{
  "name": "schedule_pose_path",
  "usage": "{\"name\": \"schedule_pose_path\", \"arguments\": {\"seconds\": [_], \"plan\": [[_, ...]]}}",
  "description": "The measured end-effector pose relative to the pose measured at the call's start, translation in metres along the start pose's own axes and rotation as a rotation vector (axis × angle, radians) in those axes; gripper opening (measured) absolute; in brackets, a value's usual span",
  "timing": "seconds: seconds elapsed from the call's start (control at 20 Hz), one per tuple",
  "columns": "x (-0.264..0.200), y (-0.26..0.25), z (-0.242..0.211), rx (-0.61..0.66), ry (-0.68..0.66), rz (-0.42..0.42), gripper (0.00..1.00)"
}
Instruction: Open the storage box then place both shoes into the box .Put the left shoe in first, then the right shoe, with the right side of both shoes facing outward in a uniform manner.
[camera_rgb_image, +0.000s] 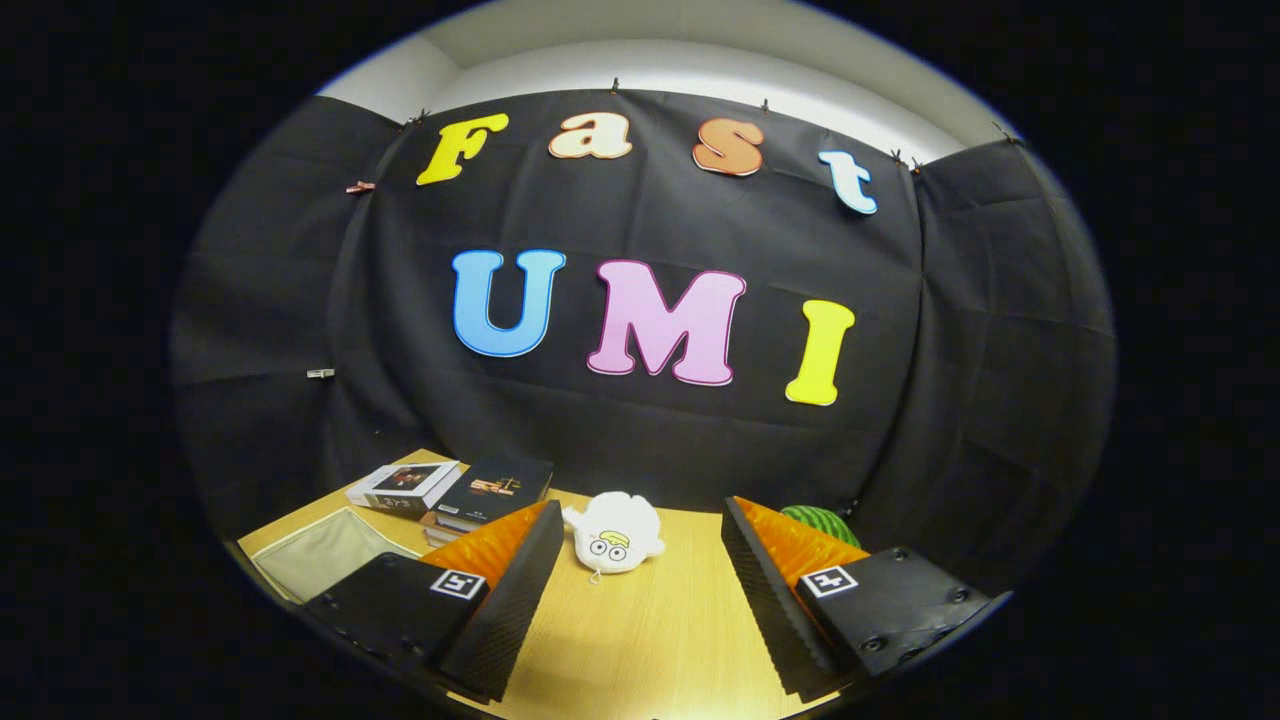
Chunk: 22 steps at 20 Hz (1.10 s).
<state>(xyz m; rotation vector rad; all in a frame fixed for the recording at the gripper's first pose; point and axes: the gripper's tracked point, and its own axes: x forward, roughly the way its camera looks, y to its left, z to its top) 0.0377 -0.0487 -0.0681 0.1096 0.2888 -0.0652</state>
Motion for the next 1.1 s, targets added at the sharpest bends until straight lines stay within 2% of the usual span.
{"name": "schedule_pose_path", "arguments": {"seconds": [0.45, 1.1], "plan": [[-0.003, -0.002, -0.004, 0.028, 0.010, 0.049, 0.98], [-0.006, -0.012, -0.004, 0.025, 0.000, 0.048, 0.98]]}}
